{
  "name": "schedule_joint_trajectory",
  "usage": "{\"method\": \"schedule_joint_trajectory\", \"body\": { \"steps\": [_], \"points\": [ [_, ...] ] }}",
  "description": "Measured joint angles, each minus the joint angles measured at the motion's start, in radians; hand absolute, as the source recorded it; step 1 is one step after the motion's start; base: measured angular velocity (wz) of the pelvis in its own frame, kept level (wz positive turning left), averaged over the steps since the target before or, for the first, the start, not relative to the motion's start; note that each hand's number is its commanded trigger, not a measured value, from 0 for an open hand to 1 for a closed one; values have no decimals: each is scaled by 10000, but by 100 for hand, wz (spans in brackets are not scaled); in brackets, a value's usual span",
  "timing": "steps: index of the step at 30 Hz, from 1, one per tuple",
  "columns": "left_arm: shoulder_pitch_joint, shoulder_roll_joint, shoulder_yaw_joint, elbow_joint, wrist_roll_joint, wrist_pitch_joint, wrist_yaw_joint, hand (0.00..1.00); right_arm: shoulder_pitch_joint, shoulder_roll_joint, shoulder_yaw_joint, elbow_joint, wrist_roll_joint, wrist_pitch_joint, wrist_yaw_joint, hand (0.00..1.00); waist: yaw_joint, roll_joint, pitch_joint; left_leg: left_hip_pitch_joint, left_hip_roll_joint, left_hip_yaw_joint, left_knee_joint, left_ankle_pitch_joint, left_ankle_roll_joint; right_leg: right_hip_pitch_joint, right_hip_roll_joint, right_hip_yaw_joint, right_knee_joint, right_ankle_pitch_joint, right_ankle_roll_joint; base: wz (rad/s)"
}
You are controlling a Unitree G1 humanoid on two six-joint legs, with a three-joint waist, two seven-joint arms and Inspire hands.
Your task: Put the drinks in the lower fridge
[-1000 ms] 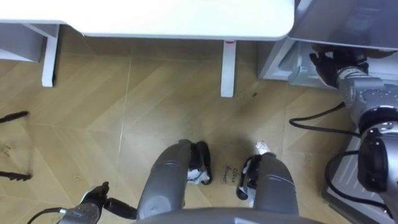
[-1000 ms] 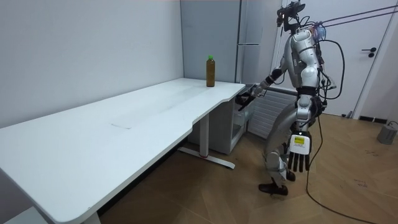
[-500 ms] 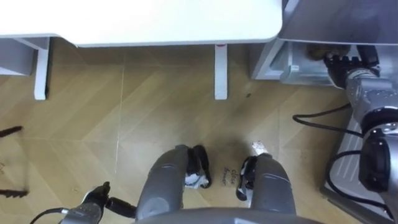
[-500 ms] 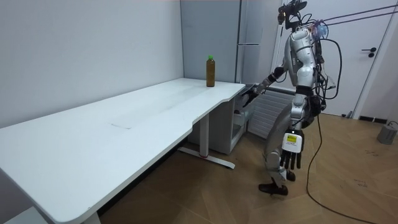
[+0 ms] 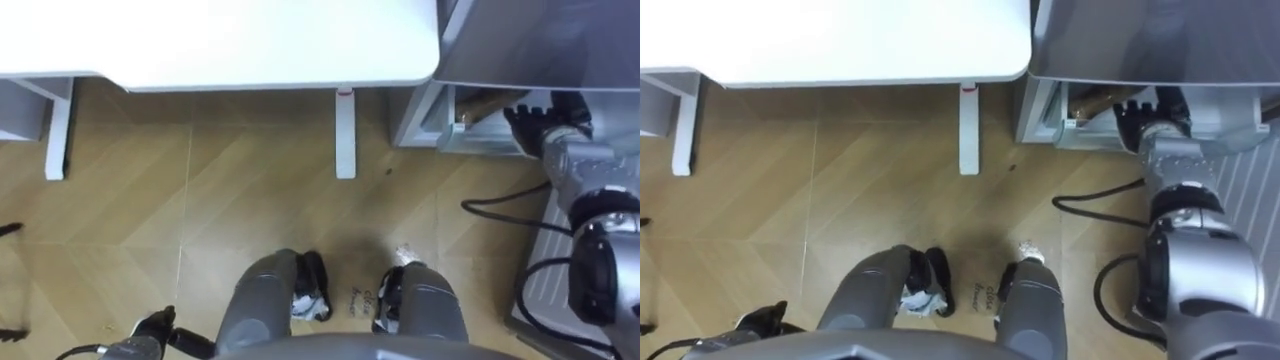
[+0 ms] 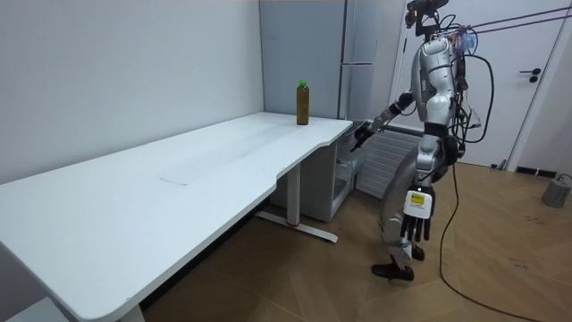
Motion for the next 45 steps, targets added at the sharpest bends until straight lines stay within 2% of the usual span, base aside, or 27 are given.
{"method": "schedule_joint_trajectory", "body": {
  "steps": [4,7,9,10,13,14,16,21,24,27,28,29,30,31,32,34,36,38,41,42,45],
  "points": [
    [23,1,53,8,-5,-7,-10,0,686,222,-1,-706,94,-18,-240,0,-66,-50,-58,544,31,3,-356,46,-74,613,100,-40,-509,142,5,-6],
    [146,-16,133,-35,140,61,-11,0,1111,312,-20,-1324,307,-108,-293,0,-277,-89,-94,932,40,10,-574,59,-98,998,201,7,-819,237,32,-10],
    [311,-43,448,-109,467,55,-14,0,1467,311,-37,-1921,304,-190,-279,0,-309,-157,-157,1289,32,26,-782,76,-127,1339,257,4,-1060,306,38,-13],
    [413,-9,525,-106,562,54,5,0,1700,311,-38,-2271,303,-240,-196,0,-364,-183,-217,1551,47,16,-966,100,-169,1648,374,-15,-1353,396,38,-5],
    [819,40,531,-121,561,57,141,0,2543,416,-24,-3114,398,-343,99,0,-468,-240,-263,2376,72,-34,-1436,152,-255,2603,551,-136,-2147,609,46,0],
    [1011,18,529,-113,596,109,162,0,2823,508,-25,-3278,432,-376,210,0,-523,-305,-312,2727,37,-32,-1669,172,-289,2948,582,-131,-2409,665,65,-4],
    [1199,-5,531,-100,596,216,172,0,3182,636,-26,-3552,711,-454,251,0,-551,-357,-345,3112,24,-31,-1911,192,-327,3379,643,-134,-2746,738,88,0],
    [1325,-238,683,-135,602,293,183,0,3839,824,-16,-4276,689,-577,244,0,-557,-321,-318,3691,-8,-45,-2255,217,-375,4053,733,-146,-3264,880,118,0],
    [1496,-311,776,-369,603,312,191,0,4405,1141,80,-4752,518,-712,305,0,-607,-249,-281,3976,11,-65,-2334,184,-433,4410,770,-222,-3449,909,111,2],
    [1533,-373,800,-455,791,349,245,0,5044,1185,581,-4968,171,-732,449,0,-596,-183,-242,4252,-1,-122,-2518,192,-488,4707,825,-247,-3694,971,93,0],
    [1557,-434,805,-443,859,412,316,0,5338,1200,829,-4847,-185,-671,593,0,-595,-121,-234,4418,-2,-149,-2628,208,-514,4951,879,-254,-3936,1031,96,0],
    [1637,-488,806,-444,865,460,415,0,5535,1223,1110,-4486,-508,-573,842,0,-598,-189,-241,4563,-30,-164,-2739,222,-539,5121,888,-257,-4072,1036,95,0],
    [1714,-554,814,-453,862,474,445,0,5695,1271,1267,-4088,-745,-404,947,0,-641,-172,-286,4680,-103,-293,-2826,237,-559,5248,884,-278,-4156,1039,94,3],
    [1768,-581,815,-481,862,488,440,0,5797,1296,1284,-3883,-993,-306,1020,0,-671,-176,-286,4712,-137,-370,-2856,237,-559,5299,881,-299,-4209,1037,97,9],
    [1898,-614,820,-516,861,492,437,0,5951,1292,1467,-3286,-1799,-195,1238,0,-768,-157,-272,4870,-174,-389,-3015,266,-576,5471,872,-362,-4362,1051,115,9],
    [1959,-617,845,-540,860,536,476,0,6060,1299,1809,-2132,-2983,-88,1473,0,-810,-233,-316,5088,-222,-397,-3189,291,-605,5672,871,-347,-4493,1055,124,0],
    [1994,-674,845,-509,863,540,581,0,6194,1310,2106,-1186,-4076,112,1536,0,-802,-251,-319,5215,-260,-406,-3320,311,-630,5774,876,-309,-4581,1056,123,-7],
    [1904,-702,859,-509,858,539,582,0,6333,1368,2225,-632,-5100,400,1616,0,-823,-266,-309,5217,-308,-407,-3306,323,-648,5744,881,-303,-4533,1063,118,-4],
    [1675,-727,979,-496,845,515,583,0,6294,1390,2231,-216,-6577,541,1808,0,-826,-324,-281,5265,-318,-486,-3312,323,-650,5773,888,-297,-4500,1063,118,0],
    [1598,-728,979,-494,833,487,588,0,6259,1394,2250,-61,-7109,571,1905,0,-844,-321,-247,5320,-325,-618,-3321,323,-650,5856,888,-310,-4545,1066,116,0],
    [1558,-757,1040,-479,751,468,658,0,6112,1399,2269,308,-8530,662,1992,0,-891,-386,-231,5390,-326,-666,-3374,318,-653,5987,901,-317,-4641,1081,119,0]
  ]
}}
